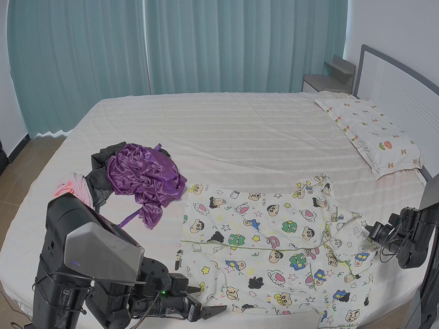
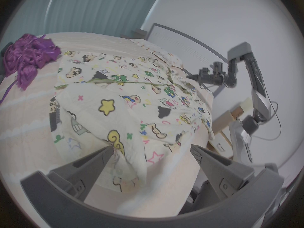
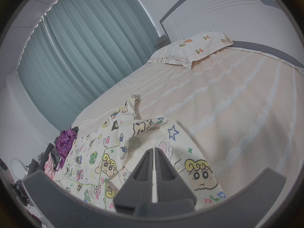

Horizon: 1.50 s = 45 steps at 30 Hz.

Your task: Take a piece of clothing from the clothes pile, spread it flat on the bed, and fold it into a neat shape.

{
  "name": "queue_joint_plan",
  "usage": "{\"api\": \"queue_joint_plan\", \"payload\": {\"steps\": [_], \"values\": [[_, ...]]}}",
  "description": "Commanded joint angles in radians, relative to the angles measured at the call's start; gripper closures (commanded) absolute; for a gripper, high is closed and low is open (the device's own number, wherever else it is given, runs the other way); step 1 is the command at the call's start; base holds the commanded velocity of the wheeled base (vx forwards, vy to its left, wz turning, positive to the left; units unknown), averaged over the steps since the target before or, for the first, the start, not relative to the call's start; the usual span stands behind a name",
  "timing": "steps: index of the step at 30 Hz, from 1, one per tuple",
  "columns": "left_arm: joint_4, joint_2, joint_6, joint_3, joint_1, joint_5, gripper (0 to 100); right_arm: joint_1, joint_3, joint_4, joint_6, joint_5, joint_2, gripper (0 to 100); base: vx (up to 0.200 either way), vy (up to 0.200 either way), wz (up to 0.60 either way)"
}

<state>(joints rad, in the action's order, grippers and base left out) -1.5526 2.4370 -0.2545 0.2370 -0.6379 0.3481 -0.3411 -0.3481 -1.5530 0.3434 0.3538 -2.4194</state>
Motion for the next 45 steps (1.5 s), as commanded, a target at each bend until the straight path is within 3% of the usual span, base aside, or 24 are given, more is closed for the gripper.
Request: {"api": "queue_joint_plan", "payload": {"steps": [1,9,22,27,45], "values": [[-0.018,-0.046,-0.048,0.001,0.01,-0.018,0,0.001,0.0,-0.018,0.0,0.001,-0.001,100,0.0,0.0,0.0],[-0.018,-0.052,-0.106,0.005,0.04,-0.116,0,0.001,0.001,-0.018,0.0,0.001,-0.001,100,0.0,0.0,0.0],[-0.018,-0.024,-0.144,-0.01,0.087,-0.135,0,0.001,0.001,-0.018,-0.001,0.001,-0.003,100,0.0,0.0,0.0],[-0.018,0.007,-0.244,0.071,0.081,-0.143,0,0.001,0.001,-0.018,-0.001,0.001,-0.003,100,0.0,0.0,0.0],[0.043,0.102,-0.256,0.372,0.104,-0.187,0,0.001,0.0,-0.018,-0.012,-0.001,-0.012,100,0.0,0.0,0.0]]}}
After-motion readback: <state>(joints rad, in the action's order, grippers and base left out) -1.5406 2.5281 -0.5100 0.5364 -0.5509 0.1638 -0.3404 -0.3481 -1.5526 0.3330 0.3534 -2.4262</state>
